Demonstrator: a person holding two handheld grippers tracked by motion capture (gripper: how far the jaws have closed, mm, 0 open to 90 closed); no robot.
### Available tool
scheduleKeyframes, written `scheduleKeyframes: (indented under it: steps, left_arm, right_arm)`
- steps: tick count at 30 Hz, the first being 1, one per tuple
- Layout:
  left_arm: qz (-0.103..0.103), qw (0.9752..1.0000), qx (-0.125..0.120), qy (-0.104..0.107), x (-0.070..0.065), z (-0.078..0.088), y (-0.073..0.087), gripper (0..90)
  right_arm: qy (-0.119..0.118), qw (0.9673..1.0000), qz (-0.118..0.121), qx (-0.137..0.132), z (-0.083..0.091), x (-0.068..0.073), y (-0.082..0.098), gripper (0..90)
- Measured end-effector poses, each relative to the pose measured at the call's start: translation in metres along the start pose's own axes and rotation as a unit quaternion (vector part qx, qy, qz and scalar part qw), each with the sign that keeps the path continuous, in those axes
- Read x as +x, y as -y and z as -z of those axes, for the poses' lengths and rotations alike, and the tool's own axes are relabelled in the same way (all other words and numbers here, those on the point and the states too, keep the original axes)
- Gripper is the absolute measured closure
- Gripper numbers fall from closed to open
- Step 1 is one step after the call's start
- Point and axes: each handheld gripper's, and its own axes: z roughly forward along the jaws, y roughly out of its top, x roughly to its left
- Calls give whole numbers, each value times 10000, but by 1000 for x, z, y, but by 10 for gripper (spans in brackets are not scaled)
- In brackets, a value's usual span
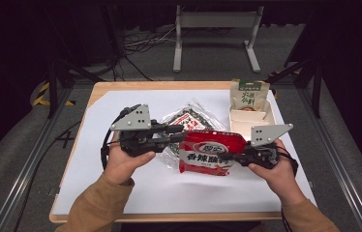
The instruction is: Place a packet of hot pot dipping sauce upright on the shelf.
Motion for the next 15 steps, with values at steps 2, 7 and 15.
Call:
scheduleKeyframes:
  steps: [2,7,15]
  left_arm:
    - [12,10000,28,-18,1,0,1,642]
    - [109,9999,37,-103,7,3,6,593]
    - [222,9995,83,-213,12,7,12,558]
  right_arm:
    - [35,10000,-37,8,5,-2,-2,897]
    - [186,9997,-103,95,18,-6,-10,897]
    - [385,9989,-155,201,32,-14,-21,897]
